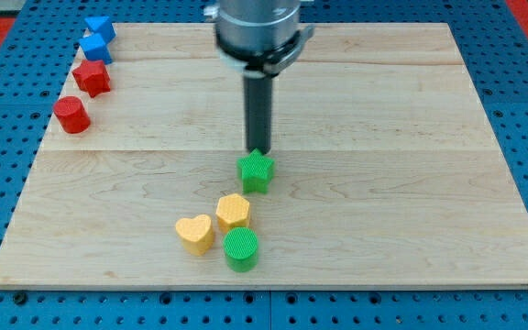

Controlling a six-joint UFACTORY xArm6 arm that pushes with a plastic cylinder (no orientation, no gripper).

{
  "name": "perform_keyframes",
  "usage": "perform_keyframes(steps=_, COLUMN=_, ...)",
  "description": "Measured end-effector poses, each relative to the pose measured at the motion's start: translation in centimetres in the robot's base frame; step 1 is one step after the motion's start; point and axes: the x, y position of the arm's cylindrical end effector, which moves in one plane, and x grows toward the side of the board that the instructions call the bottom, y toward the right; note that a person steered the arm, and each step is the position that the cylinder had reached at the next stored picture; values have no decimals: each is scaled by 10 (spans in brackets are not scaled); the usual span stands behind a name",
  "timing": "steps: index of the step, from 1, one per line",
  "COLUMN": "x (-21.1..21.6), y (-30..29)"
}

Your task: Move the red circle to the bottom left of the red star

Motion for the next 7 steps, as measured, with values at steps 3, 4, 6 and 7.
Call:
perform_keyframes(steps=3, x=1, y=-108)
perform_keyframes(steps=4, x=1, y=-143)
perform_keyframes(steps=6, x=10, y=-142)
perform_keyframes(steps=7, x=25, y=-142)
